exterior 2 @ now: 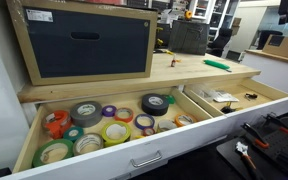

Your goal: Put the red bottle on the left side of the open drawer.

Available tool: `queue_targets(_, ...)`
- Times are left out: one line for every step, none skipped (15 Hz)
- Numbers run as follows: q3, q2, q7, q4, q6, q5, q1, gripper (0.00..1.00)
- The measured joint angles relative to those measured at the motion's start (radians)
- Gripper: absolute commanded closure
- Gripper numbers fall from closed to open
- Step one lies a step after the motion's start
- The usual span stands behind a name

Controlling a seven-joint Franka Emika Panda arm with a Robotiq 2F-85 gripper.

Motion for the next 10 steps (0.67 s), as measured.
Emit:
queue_targets(0.0,0.027,0.0,0.022,0.011,0.0,0.003,0.0)
queue_targets(0.0,0.056,0.0,0.048,0.022,0.0,0.007,0.0)
queue_targets(0.001,0.088,0.0,0.075,0.032,0.0,0.01,0.0)
queue_targets(0.003,0.12,-0.001,0.103,0.04,0.001,0.013,0.0)
queue_targets(0.005,0.152,-0.001,0.133,0.044,0.003,0.017,0.0)
queue_targets(0.008,0.184,-0.002,0.163,0.046,0.006,0.021,0.0)
queue_targets(0.013,0.216,-0.002,0.193,0.047,0.009,0.024,0.0)
queue_targets(0.02,0.247,-0.002,0.223,0.047,0.012,0.027,0.0)
queue_targets(0.027,0.278,-0.002,0.252,0.047,0.017,0.029,0.0)
queue_targets(0.036,0.307,-0.002,0.28,0.047,0.024,0.031,0.0)
